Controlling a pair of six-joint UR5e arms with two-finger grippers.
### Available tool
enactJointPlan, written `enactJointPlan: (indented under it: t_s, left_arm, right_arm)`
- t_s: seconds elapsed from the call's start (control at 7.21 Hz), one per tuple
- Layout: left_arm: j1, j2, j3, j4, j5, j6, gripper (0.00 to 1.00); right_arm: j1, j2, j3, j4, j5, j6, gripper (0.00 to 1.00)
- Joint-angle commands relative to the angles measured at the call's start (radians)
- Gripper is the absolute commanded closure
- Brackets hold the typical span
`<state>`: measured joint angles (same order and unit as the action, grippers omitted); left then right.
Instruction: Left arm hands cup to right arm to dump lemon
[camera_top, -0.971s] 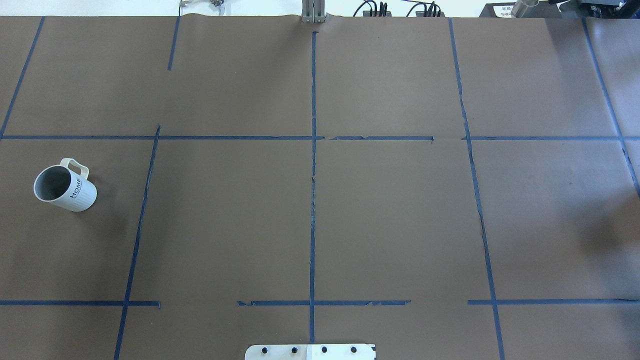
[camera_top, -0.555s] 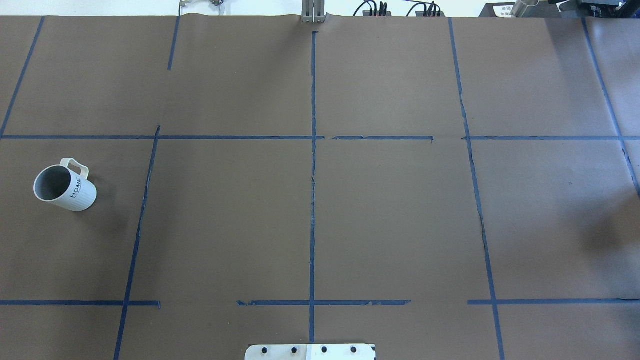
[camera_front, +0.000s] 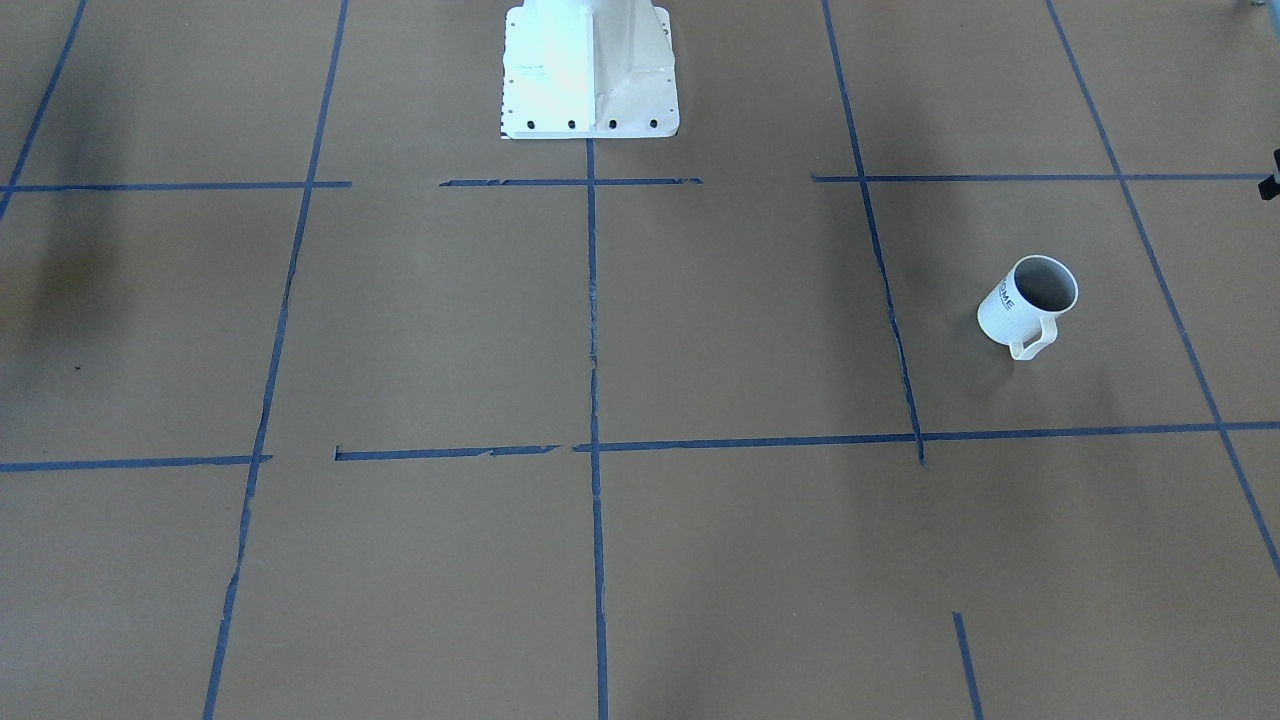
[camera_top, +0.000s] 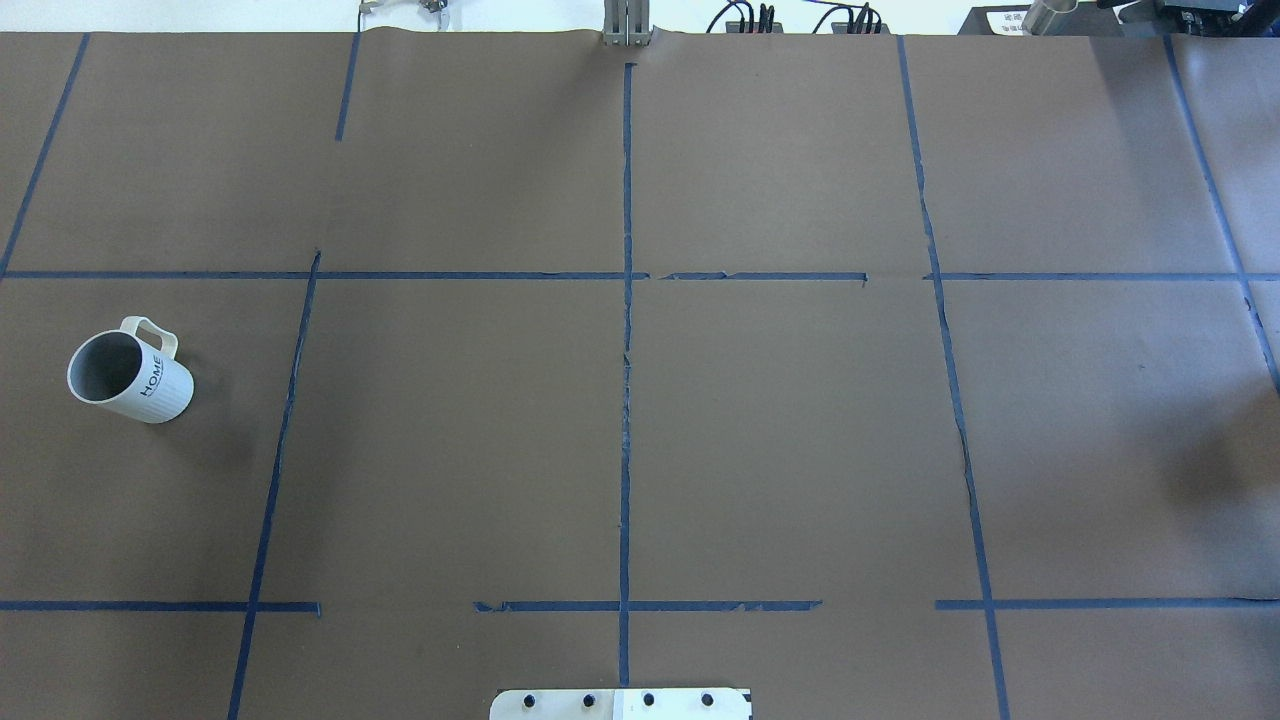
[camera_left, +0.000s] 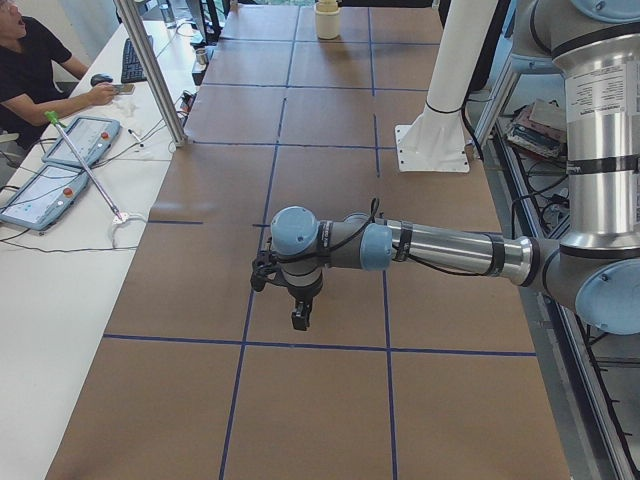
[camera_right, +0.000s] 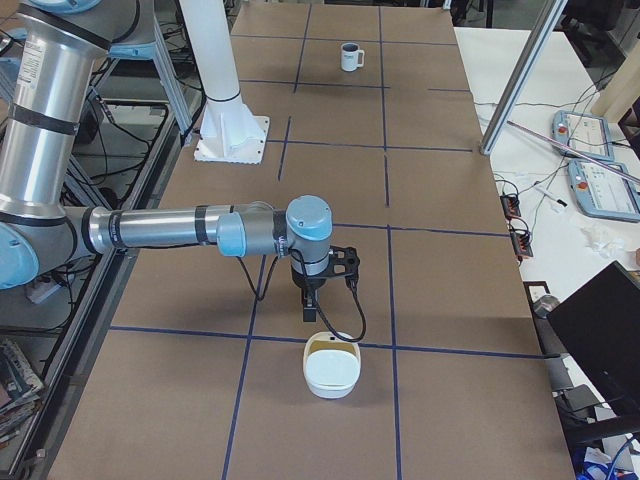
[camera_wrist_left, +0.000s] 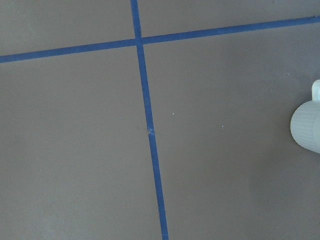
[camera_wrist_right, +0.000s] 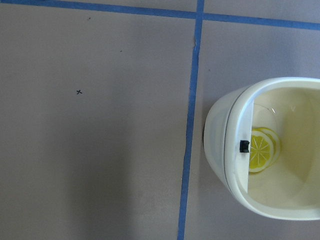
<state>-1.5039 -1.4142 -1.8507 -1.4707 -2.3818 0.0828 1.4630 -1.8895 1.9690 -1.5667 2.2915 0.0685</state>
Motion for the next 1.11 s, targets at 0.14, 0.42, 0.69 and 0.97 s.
enactJointPlan:
  t_s: [0.14, 0.42, 0.69, 0.97]
  left_arm:
    - [0.001, -0.002, -0.002, 0.012, 0.003, -0.002, 0.0]
    - [0.001, 0.003, -0.004, 0.012, 0.004, -0.002, 0.0]
    - [0.001, 0.003, -0.004, 0.012, 0.004, -0.002, 0.0]
    - [0.001, 0.003, -0.005, 0.012, 0.003, -0.002, 0.0]
  right_arm:
    - [0.016, 0.0, 0.01, -0.071, 0.006, -0.012, 0.0]
    - [0.014, 0.006, 0.011, -0.101, 0.006, -0.015, 0.0]
    - [0.013, 0.001, 0.011, -0.107, 0.006, -0.015, 0.0]
    - [0.013, 0.003, 0.013, -0.107, 0.006, -0.015, 0.0]
